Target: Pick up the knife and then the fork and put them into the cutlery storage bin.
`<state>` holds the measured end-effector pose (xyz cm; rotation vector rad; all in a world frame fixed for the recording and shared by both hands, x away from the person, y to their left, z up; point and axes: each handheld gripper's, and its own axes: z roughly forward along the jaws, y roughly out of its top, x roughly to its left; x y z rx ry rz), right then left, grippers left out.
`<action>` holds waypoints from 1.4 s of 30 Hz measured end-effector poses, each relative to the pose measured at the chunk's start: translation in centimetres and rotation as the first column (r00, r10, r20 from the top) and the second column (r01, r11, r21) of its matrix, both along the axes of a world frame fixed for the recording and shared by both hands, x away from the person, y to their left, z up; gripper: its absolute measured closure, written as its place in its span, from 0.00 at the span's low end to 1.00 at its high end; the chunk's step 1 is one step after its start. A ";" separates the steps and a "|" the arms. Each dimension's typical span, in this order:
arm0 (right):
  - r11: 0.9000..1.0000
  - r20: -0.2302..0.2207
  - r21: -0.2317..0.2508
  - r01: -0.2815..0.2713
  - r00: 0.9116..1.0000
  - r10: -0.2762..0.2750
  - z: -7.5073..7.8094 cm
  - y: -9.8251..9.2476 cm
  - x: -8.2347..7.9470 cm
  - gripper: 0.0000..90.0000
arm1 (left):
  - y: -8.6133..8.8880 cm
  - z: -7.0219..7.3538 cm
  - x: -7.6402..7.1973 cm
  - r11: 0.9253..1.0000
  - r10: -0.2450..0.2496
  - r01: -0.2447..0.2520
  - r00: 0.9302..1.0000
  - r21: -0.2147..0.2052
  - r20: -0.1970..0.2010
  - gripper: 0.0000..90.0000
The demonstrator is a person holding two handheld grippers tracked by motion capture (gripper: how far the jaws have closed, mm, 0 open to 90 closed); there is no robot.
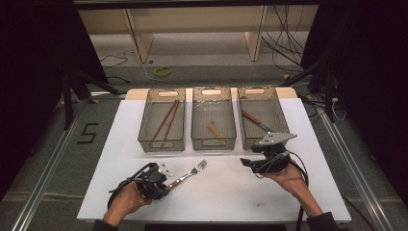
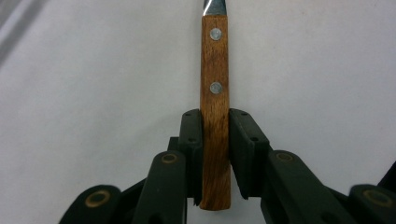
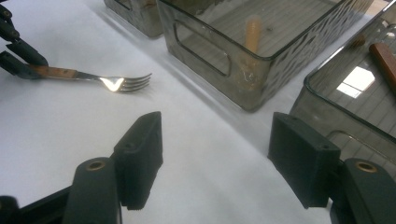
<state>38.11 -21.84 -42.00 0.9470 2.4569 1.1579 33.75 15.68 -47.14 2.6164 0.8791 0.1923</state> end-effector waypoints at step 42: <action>0.903 0.043 -0.132 -0.408 0.908 0.417 -0.3 8.3 -4.8 0.40 | -7.5 4.1 -0.9 0.960 -0.264 0.270 0.961 -0.072 0.079 0.84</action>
